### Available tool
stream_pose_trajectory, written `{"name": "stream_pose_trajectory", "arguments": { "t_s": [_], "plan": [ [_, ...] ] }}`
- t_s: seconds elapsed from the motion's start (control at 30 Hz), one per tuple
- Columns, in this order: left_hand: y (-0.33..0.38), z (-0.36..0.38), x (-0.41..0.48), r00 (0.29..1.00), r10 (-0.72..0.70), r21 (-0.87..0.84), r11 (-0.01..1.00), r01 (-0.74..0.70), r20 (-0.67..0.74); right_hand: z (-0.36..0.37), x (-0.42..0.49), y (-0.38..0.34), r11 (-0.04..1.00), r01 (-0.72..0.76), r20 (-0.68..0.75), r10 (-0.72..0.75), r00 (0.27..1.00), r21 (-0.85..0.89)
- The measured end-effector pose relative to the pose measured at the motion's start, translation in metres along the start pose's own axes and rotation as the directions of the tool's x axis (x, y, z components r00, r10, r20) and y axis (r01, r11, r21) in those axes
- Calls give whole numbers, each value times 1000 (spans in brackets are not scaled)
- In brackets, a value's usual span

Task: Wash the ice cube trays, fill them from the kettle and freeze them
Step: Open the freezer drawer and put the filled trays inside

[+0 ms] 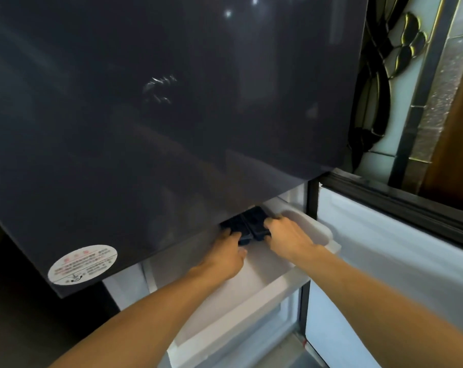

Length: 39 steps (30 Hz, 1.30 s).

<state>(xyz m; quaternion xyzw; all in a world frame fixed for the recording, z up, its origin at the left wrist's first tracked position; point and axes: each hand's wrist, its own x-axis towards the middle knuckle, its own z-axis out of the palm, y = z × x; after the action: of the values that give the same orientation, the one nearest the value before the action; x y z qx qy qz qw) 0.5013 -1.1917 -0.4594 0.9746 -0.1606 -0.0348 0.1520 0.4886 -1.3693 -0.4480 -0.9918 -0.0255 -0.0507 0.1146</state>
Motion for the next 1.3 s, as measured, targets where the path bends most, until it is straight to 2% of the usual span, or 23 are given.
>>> {"name": "stream_pose_trajectory", "arguments": {
  "t_s": [0.13,0.23,0.43,0.6,0.7,0.77,0.93,1.1,1.2,1.3],
  "plan": [
    [4,0,11,995,0,53,999,-5,99,-3,-5,2,995,-27,23,25,999,98],
    [7,-4,12,990,21,19,1000,-24,136,-9,-15,0,990,-24,6,23,1000,137],
    [15,-11,-8,993,25,32,999,-29,113,-34,-47,-11,996,-23,-22,25,999,91],
    [7,-32,-59,993,113,-12,994,-112,38,-63,-80,-36,997,-64,-69,67,995,38],
    [-6,-49,-98,991,135,-3,991,-135,20,-82,-103,-65,998,-11,-110,18,994,68],
    [-17,-61,-128,987,162,-25,986,-162,-12,-94,-121,-90,996,51,-186,-36,982,79],
    [-52,-103,-210,967,201,-98,971,-218,-157,-121,-162,-169,960,269,-373,-222,901,77],
    [-98,-161,-285,918,167,-232,937,-262,-360,-149,-192,-252,871,489,-512,-400,761,48],
    [-124,-198,-324,856,143,-242,924,-295,-496,-166,-196,-304,800,597,-539,-476,694,62],
    [-152,-238,-360,782,60,-245,932,-266,-621,-183,-189,-362,731,674,-577,-507,641,106]
  ]
}}
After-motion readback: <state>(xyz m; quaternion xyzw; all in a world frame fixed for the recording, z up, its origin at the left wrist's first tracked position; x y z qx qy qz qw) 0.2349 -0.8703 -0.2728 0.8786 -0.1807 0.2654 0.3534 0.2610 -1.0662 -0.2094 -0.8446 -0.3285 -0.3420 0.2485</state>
